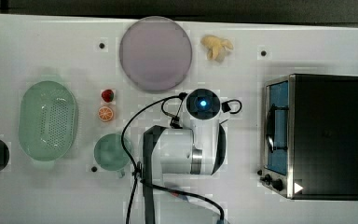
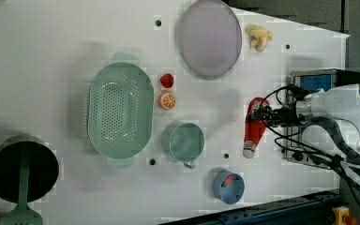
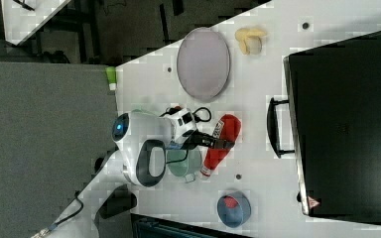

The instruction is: Pick ketchup from plate and place it on table.

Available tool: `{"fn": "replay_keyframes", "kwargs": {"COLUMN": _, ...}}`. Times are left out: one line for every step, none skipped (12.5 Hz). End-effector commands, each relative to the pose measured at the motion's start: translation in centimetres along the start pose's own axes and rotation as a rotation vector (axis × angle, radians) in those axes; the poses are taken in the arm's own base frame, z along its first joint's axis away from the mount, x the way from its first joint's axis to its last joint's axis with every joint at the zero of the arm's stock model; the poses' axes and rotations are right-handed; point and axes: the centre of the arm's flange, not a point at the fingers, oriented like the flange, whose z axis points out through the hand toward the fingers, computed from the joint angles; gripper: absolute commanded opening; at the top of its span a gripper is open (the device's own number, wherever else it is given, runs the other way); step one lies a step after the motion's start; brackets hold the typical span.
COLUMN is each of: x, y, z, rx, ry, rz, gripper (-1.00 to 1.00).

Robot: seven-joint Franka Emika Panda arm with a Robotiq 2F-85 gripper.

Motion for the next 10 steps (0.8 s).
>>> {"fn": "replay_keyframes", "kwargs": {"x": 1.5, "y": -0.2, "z": -1.5, "rx": 0.029, "ry": 0.083, "rz": 0.061, "gripper": 0.74}}
{"fn": "replay_keyframes", "kwargs": {"x": 1.7, "y": -0.2, "z": -1.1, "rx": 0.034, "ry": 0.096, "rz": 0.061, "gripper": 0.96}}
{"fn": "replay_keyframes", "kwargs": {"x": 2.0, "y": -0.3, "z": -1.6, "rx": 0.044, "ry": 0.129, "rz": 0.06, "gripper": 1.0}}
{"fn": "replay_keyframes", "kwargs": {"x": 2.0, "y": -0.3, "z": -1.9, "rx": 0.045, "ry": 0.135, "rz": 0.062, "gripper": 1.0}}
{"fn": "replay_keyframes", "kwargs": {"x": 1.9, "y": -0.3, "z": -2.6, "rx": 0.047, "ry": 0.142, "rz": 0.065, "gripper": 1.0}}
{"fn": "replay_keyframes", "kwargs": {"x": 1.9, "y": -0.2, "z": -3.8, "rx": 0.054, "ry": 0.161, "rz": 0.086, "gripper": 1.0}}
{"fn": "replay_keyframes", "kwargs": {"x": 1.9, "y": 0.0, "z": -5.5, "rx": 0.064, "ry": 0.184, "rz": 0.128, "gripper": 1.0}}
{"fn": "replay_keyframes", "kwargs": {"x": 1.8, "y": 0.3, "z": -7.2, "rx": 0.074, "ry": 0.194, "rz": 0.2, "gripper": 1.0}}
{"fn": "replay_keyframes", "kwargs": {"x": 1.5, "y": 0.5, "z": -9.2, "rx": 0.085, "ry": 0.198, "rz": 0.299, "gripper": 1.0}}
{"fn": "replay_keyframes", "kwargs": {"x": 1.3, "y": 0.7, "z": -11.6, "rx": 0.099, "ry": 0.207, "rz": 0.39, "gripper": 1.0}}
